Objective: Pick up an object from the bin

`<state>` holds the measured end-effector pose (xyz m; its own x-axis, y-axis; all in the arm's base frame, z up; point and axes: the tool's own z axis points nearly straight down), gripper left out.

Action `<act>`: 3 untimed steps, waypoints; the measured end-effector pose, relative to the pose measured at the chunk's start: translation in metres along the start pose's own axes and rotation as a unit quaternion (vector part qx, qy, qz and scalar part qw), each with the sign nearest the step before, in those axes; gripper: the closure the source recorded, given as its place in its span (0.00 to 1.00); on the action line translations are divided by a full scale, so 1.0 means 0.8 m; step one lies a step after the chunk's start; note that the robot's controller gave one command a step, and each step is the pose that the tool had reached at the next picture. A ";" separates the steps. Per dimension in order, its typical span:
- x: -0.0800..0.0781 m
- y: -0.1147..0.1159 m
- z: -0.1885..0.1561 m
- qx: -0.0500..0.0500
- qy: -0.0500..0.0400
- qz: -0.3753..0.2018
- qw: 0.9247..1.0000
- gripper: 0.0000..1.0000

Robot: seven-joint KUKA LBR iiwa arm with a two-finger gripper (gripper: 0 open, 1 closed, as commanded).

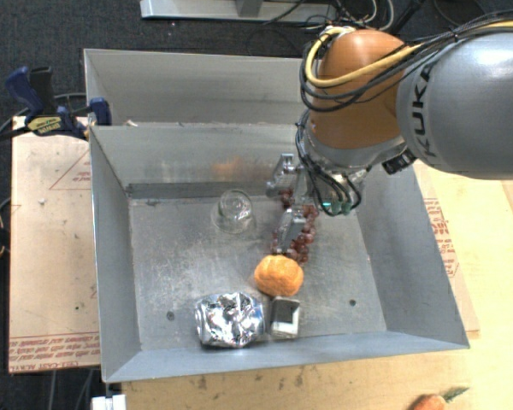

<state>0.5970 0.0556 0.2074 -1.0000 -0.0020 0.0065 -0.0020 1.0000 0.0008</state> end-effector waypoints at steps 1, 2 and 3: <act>-0.002 0.000 -0.006 0.000 -0.004 0.001 1.000 0.00; -0.010 -0.028 0.036 0.000 -0.007 -0.138 0.990 0.00; -0.019 -0.063 0.058 0.001 -0.004 -0.200 0.980 0.00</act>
Offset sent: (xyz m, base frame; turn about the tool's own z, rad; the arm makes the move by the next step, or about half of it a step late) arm 0.0134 -0.0600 -0.0794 -0.6408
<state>0.6117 0.0055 0.1606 -0.9195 -0.3930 -0.0026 -0.3930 0.9195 0.0005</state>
